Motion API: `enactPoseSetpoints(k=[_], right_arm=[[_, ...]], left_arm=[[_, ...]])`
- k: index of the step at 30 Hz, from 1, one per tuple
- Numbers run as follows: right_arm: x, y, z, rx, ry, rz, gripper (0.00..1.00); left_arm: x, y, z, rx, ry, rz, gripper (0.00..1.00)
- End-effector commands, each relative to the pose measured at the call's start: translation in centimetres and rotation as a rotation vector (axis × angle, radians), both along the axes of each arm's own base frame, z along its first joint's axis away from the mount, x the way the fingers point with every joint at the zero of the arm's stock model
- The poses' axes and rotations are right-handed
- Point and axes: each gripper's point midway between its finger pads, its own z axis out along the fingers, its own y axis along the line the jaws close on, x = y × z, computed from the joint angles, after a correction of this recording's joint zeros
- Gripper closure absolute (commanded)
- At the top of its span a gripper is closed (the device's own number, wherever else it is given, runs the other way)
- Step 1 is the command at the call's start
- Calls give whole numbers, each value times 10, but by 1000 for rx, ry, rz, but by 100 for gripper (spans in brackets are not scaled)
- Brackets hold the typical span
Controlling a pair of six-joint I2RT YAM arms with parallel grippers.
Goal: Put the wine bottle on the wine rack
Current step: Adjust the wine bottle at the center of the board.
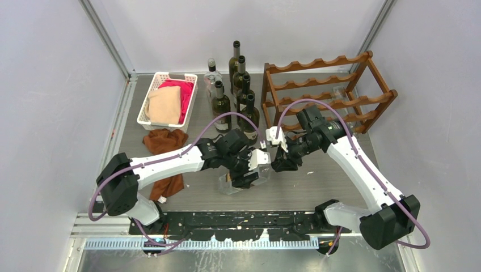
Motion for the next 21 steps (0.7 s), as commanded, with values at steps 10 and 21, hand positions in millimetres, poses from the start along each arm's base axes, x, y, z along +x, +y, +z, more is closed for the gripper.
enactPoseSetpoints(k=[10,21], right_arm=[[-1,-21,-9,-15,-21,-91,98],[-1,-34,-43,1,-51,-92,98]], left_arm=[[1,-4,43,-331,-164,35,0],[2,38,10,-438,-334,38,0]])
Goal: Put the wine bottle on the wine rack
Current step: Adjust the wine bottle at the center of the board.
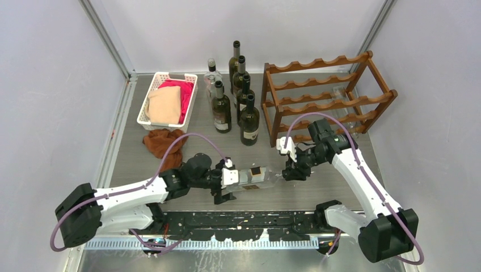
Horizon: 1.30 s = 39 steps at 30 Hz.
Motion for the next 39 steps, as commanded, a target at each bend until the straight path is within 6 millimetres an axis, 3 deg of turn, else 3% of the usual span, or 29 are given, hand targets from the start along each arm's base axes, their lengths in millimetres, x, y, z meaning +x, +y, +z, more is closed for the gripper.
enactPoseSetpoints(k=[1,12,16,18,19,20,21,22,25,30,39], right_arm=[[11,4,-1,47,-88,27,98],[22,-2,-17,48,-127,5,96],[22,-3,-21,50,-116,-7,94],[20,-2,-22,59,-98,-13,93],[19,-2,-22,64,-92,-13,92],[17,-1,-23,67,-84,-13,91],[16,-1,-25,67,-80,-12,87],[15,-2,-26,62,-77,-14,83],[12,-3,-32,56,-66,-10,65],[9,-1,-42,71,-83,23,24],[13,8,-48,72,-88,38,3]], left_arm=[[25,-15,24,-138,-148,8,0],[47,-35,11,-116,-139,-58,3],[45,-39,2,-103,-90,-72,12],[43,-42,1,-112,-52,-75,25],[41,-43,0,-112,-32,-80,37],[39,-44,-1,-113,-19,-89,56],[38,-44,-3,-105,-10,-91,83],[40,-43,-4,-98,-7,-78,97],[44,-41,-2,-123,-39,-46,100],[46,-41,6,-150,-75,-43,100],[44,-46,9,-174,-63,-59,100]])
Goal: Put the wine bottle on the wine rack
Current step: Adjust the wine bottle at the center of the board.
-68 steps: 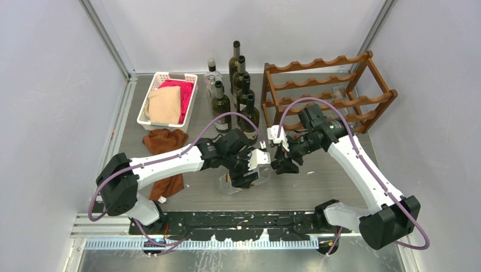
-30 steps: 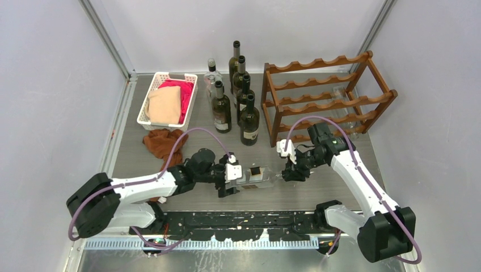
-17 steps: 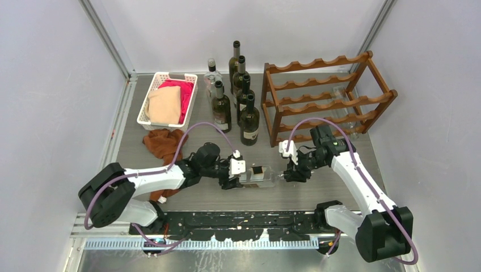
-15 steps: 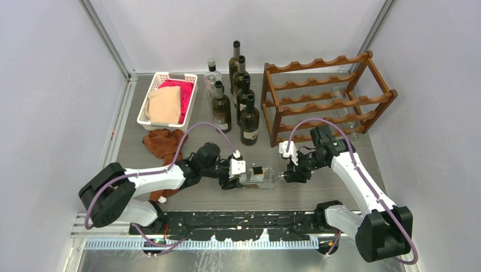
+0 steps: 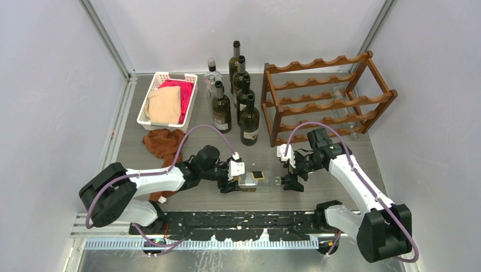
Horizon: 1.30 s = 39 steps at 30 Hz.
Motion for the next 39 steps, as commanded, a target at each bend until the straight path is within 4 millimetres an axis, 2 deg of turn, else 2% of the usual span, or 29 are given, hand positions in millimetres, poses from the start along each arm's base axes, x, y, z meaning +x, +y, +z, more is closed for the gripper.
enactPoseSetpoints(k=[1,19,22,26,30,39], right_arm=[[6,14,4,38,-44,39,1],[20,35,-1,30,-102,104,0],[22,39,-6,21,-101,122,0],[12,48,-15,3,-84,168,0],[26,52,-22,-37,-106,104,0],[27,53,-40,-142,-135,128,1]], left_arm=[[10,-27,50,-181,-100,-38,100],[8,-32,52,-191,-102,-20,100],[8,-33,53,-193,-102,-17,100],[9,-33,54,-195,-103,-11,100],[8,-35,54,-194,-102,-11,100],[8,-36,53,-195,-103,-12,100]])
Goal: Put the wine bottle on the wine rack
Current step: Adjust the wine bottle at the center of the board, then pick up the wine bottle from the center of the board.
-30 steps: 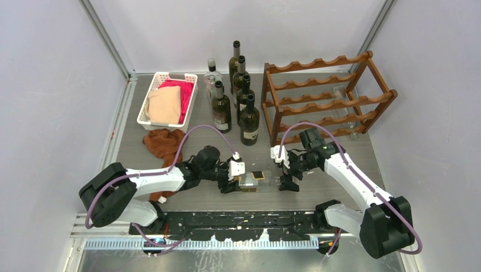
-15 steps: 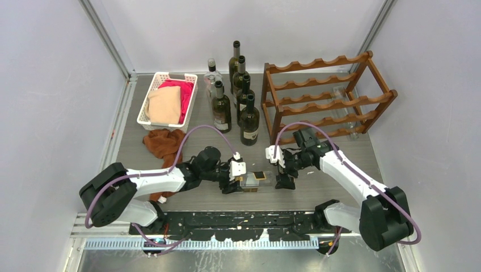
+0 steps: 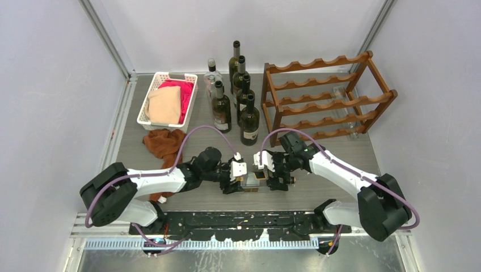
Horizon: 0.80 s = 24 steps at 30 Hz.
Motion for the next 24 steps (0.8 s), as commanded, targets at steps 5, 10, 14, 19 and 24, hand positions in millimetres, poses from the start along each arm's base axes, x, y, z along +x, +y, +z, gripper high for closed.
enactPoseSetpoints(k=[5,10,14,19,24], right_arm=[[9,2,-9,-62,-51,4,6],[7,3,-12,-86,-47,19,10],[5,6,-10,-83,-41,29,14],[3,9,-6,-67,-31,35,26],[-2,15,2,-39,5,43,63]], left_arm=[[13,-27,47,-176,-109,-26,100],[13,-27,47,-182,-112,-20,100],[13,-28,47,-182,-110,-18,100],[14,-28,47,-184,-102,-14,100],[14,-28,49,-187,-92,0,93]])
